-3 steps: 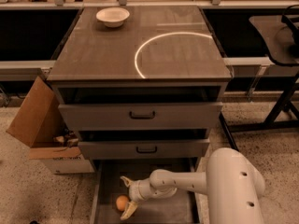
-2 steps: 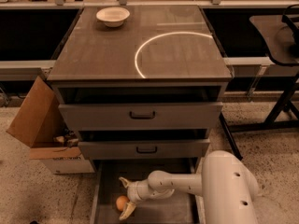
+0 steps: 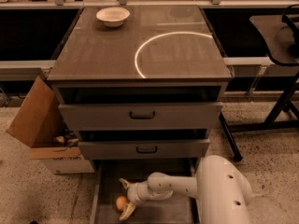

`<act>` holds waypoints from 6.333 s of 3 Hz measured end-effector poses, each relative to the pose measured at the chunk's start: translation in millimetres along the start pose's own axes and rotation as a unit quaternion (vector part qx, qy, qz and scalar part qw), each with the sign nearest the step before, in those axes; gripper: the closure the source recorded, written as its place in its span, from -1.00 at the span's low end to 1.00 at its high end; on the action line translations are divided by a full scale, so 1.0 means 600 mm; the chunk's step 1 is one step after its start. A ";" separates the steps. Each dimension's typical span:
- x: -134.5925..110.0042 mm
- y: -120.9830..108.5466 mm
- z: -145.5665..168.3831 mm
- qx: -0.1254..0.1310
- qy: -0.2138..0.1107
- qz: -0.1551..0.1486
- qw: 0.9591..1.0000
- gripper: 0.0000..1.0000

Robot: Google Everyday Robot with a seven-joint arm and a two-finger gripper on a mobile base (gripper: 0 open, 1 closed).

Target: Pick orange from bottom drawer and place on counter

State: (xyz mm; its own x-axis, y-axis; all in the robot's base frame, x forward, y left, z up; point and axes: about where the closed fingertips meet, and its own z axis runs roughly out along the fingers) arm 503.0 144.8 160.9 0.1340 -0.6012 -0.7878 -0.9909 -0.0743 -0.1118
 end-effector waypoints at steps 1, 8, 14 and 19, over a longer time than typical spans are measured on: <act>0.020 -0.001 0.013 -0.004 0.003 0.005 1.000 -1.00; -0.098 0.044 -0.217 0.009 -0.108 -0.068 0.992 1.00; -0.328 0.012 -0.566 0.039 -0.201 -0.137 0.969 1.00; -0.509 -0.123 -0.848 0.051 -0.198 -0.080 0.976 1.00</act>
Offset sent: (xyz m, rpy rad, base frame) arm 0.0065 0.0002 -0.0362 -0.0315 0.0346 0.0122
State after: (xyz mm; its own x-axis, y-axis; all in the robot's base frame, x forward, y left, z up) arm 530.9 -70.7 717.9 0.2991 -0.2330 -0.9253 -0.9540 -0.0501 -0.2957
